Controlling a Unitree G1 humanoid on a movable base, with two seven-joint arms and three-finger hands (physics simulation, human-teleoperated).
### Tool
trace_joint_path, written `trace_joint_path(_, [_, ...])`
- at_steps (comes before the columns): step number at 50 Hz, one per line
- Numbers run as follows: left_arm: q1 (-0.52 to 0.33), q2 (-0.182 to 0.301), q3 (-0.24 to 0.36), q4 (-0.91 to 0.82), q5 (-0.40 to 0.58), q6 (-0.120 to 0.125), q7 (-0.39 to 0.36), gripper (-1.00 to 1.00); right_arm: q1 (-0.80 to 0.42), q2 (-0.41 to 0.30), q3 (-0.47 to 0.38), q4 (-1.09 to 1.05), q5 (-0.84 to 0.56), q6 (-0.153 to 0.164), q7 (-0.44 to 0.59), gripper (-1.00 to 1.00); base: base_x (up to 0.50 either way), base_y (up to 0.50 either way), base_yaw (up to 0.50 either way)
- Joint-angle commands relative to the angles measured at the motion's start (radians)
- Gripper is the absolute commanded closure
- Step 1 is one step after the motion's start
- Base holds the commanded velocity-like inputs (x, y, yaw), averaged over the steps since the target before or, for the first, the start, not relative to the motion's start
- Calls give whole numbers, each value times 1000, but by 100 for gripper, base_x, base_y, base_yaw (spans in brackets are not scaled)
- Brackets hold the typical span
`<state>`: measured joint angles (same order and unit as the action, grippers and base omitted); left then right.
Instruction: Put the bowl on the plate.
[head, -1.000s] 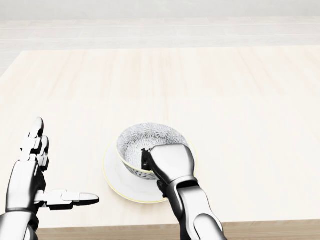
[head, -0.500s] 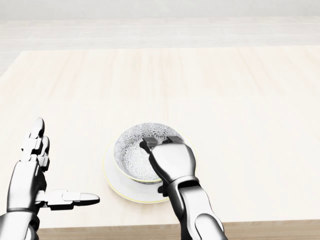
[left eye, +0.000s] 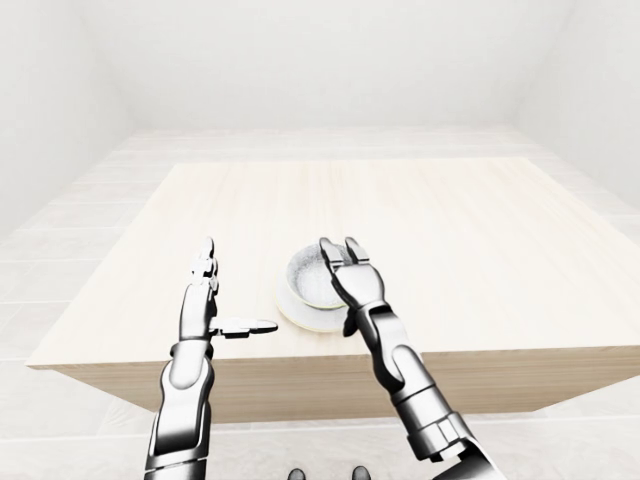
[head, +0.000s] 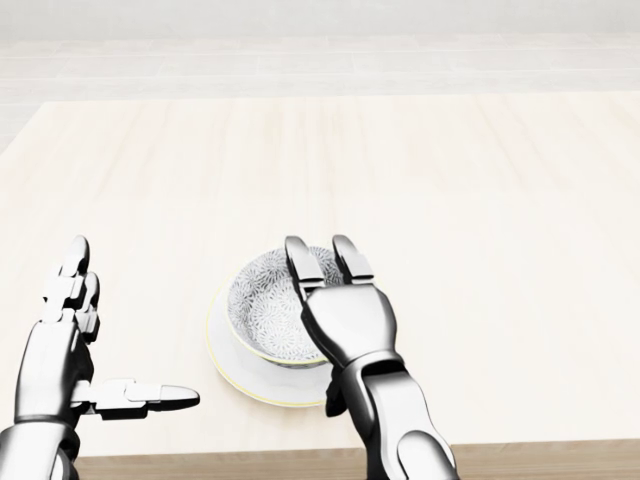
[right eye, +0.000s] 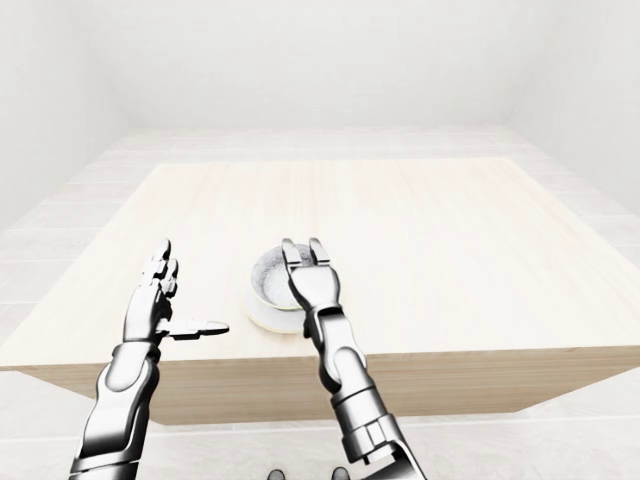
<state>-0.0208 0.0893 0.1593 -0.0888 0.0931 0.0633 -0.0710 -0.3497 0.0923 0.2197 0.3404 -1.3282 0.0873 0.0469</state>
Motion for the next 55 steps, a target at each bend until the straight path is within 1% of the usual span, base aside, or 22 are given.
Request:
trace_joint_path(1, [0,1,2,-4,-2,4,0,-100,49,-13,6,-103,-5,0,75,-100,0,0,0])
trace_joint_path(7, [-1,1,5,-12,-6,12,-1,-100,64,-14,3,-150,-10,0,101,-100,0,0,0])
trace_joint_path(11, [3,0,3,-12,-3,8,0,-100,84,-18,4,-205,-14,0,132,-100,0,0,0])
trace_joint_path(16, [-3,2,6,-8,-6,12,0,-100,102,-23,2,-256,-23,0,153,-100,0,0,0])
trace_joint_path(18, [0,0,2,-3,-2,4,3,-100,109,-25,0,-276,-28,0,161,-100,0,0,0])
trace_joint_path(20, [8,-1,3,-10,-4,1,0,-100,118,-29,-3,-305,-33,0,173,-100,0,0,0])
trace_joint_path(23, [6,1,7,-16,-11,10,-3,-100,135,-32,-5,-358,-41,0,195,-100,0,0,0])
trace_joint_path(26, [11,0,9,-25,-13,13,-5,-100,148,-33,-4,-383,-45,0,199,-100,0,0,0])
trace_joint_path(29, [33,-1,13,-63,-18,19,-13,-100,192,-40,4,-455,-61,0,208,-100,0,0,0])
trace_joint_path(32, [36,-1,17,-73,-18,24,-16,-100,229,-47,7,-516,-76,0,225,-100,0,0,0])
trace_joint_path(42, [62,-12,21,-140,-16,24,-27,-100,285,-57,-3,-640,-105,0,269,-100,0,0,0])
trace_joint_path(55, [74,-21,19,-191,-7,24,-32,-100,319,-60,-8,-719,-118,0,301,-100,0,0,0])
